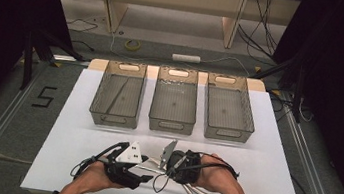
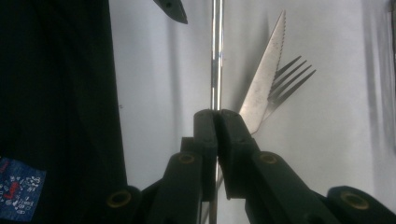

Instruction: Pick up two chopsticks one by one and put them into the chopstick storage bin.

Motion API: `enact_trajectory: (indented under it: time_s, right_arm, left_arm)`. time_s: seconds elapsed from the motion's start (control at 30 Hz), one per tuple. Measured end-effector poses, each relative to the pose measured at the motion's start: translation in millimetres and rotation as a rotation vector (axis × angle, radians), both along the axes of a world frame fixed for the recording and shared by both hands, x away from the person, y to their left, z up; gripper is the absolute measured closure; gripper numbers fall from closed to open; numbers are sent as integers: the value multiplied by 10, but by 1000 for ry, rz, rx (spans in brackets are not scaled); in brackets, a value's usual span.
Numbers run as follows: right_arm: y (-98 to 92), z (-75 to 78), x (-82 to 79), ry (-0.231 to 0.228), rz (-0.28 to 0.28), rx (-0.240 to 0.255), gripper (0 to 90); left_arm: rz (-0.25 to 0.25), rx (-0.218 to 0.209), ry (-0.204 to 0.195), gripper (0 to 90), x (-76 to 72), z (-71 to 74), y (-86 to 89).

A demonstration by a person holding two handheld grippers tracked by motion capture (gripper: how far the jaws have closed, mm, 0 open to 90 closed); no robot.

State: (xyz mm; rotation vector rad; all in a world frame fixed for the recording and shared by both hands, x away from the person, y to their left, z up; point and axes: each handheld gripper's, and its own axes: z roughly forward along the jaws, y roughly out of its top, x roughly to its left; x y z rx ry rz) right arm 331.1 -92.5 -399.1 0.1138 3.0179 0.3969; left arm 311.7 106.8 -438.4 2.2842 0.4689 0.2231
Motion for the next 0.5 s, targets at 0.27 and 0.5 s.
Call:
enact_trajectory:
  time_s: [0.27,0.5]
  right_arm:
    - [14,2,-29,4,18,-13,866]
    - [31,-10,-43,7,35,-15,866]
  left_arm:
    - [-42,29,-11,525,-31,-10,-23]
    - [-75,54,-27,623,-59,-27,-40]
